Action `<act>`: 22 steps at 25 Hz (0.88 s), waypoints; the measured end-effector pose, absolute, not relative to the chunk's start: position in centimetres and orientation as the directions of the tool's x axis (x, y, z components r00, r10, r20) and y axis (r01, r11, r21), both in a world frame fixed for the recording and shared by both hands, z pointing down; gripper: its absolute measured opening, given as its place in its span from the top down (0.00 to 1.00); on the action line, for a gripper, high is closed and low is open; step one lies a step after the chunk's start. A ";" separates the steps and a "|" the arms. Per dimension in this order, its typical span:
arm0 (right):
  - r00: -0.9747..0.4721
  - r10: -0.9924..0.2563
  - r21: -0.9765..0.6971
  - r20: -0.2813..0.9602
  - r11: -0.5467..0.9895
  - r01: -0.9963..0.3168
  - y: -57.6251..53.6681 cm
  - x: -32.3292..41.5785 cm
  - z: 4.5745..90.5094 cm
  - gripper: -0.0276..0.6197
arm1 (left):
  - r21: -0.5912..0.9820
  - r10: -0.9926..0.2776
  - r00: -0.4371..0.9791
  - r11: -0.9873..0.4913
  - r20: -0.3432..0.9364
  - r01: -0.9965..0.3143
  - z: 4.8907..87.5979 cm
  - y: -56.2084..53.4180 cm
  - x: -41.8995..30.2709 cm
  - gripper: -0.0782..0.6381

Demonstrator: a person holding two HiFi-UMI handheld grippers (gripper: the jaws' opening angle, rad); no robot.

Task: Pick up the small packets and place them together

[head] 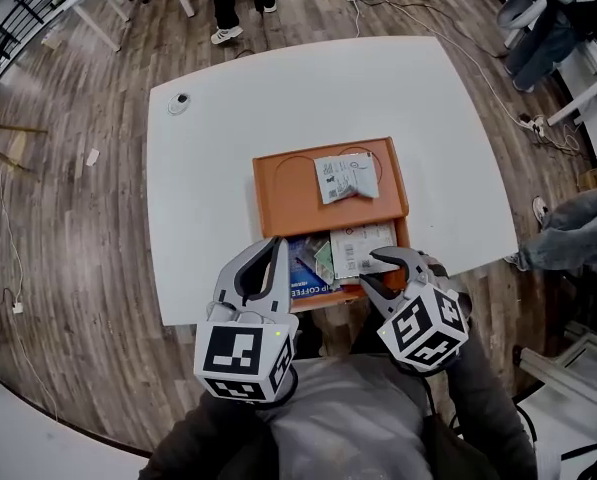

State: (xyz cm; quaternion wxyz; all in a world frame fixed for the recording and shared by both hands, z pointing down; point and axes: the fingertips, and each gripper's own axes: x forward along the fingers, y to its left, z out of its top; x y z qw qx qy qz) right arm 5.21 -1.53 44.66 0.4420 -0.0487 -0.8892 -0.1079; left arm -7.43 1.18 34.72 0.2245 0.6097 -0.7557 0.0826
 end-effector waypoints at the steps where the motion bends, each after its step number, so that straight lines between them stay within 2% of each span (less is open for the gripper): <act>1: -0.592 -0.008 0.153 0.806 0.969 0.195 -1.5 5.3 44.9 0.74 | 0.152 -0.883 -0.158 0.247 0.443 -0.957 34.9 1.3 -7.5 0.90; 9: -0.521 0.009 0.156 0.854 0.950 0.271 -1.6 4.8 46.5 0.72 | 0.168 -0.879 -0.185 0.283 0.440 -0.944 35.3 1.6 -9.1 0.90; 16: -0.461 0.106 0.071 0.881 0.934 0.351 -1.7 4.2 47.1 0.55 | 0.180 -0.871 -0.217 0.322 0.440 -0.929 35.3 1.5 -11.0 0.90; 19: -0.432 0.133 0.042 0.892 0.927 0.373 -1.6 4.2 47.4 0.54 | 0.185 -0.868 -0.222 0.331 0.445 -0.925 35.8 1.5 -11.4 0.90; 22: -0.380 0.089 0.069 0.921 0.921 0.383 -1.9 4.3 48.1 0.54 | 0.190 -0.862 -0.224 0.340 0.454 -0.921 36.2 1.6 -11.7 0.90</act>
